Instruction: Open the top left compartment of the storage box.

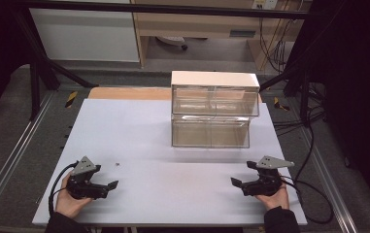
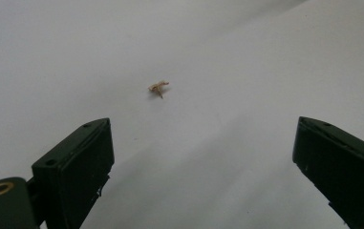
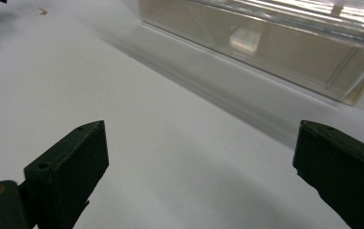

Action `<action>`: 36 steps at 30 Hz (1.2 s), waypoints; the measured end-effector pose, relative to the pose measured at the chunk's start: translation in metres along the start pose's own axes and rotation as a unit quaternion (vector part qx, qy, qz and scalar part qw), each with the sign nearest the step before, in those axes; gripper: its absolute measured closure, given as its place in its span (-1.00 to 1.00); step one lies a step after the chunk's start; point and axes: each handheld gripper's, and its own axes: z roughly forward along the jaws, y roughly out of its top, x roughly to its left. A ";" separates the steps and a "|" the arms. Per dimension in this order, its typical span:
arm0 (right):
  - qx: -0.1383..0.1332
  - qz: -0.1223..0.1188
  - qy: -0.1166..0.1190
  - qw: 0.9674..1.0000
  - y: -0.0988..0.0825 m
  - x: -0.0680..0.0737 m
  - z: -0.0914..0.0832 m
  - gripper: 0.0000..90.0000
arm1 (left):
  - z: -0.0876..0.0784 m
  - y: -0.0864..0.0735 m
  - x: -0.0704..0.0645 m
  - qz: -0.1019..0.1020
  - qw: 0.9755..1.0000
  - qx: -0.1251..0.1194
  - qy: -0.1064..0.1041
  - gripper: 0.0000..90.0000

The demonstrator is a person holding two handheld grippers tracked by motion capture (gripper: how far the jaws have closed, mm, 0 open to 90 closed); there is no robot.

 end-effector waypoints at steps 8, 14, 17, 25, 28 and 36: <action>-0.016 -0.012 0.004 1.000 0.011 0.009 0.001 -0.62 | 0.000 0.000 0.000 0.000 1.000 0.000 0.002 -0.85; -0.023 -0.019 0.009 1.000 0.015 0.012 0.001 -0.43 | 0.000 0.000 0.000 0.001 1.000 -0.001 0.002 -0.85; -0.032 -0.024 0.008 0.999 0.019 0.016 0.001 -0.27 | -0.001 0.000 0.000 0.000 1.000 -0.001 0.003 -0.85; -0.042 -0.036 0.006 0.998 0.028 0.023 0.001 0.06 | -0.001 0.000 0.000 -0.001 1.000 -0.001 0.004 -0.85; -0.043 -0.036 0.008 0.998 0.030 0.024 0.001 0.14 | -0.001 0.000 0.000 0.000 1.000 -0.001 0.004 -0.85; -0.054 -0.040 0.011 0.998 0.042 0.030 0.004 0.49 | 0.000 0.000 0.000 -0.001 1.000 0.000 0.005 -0.85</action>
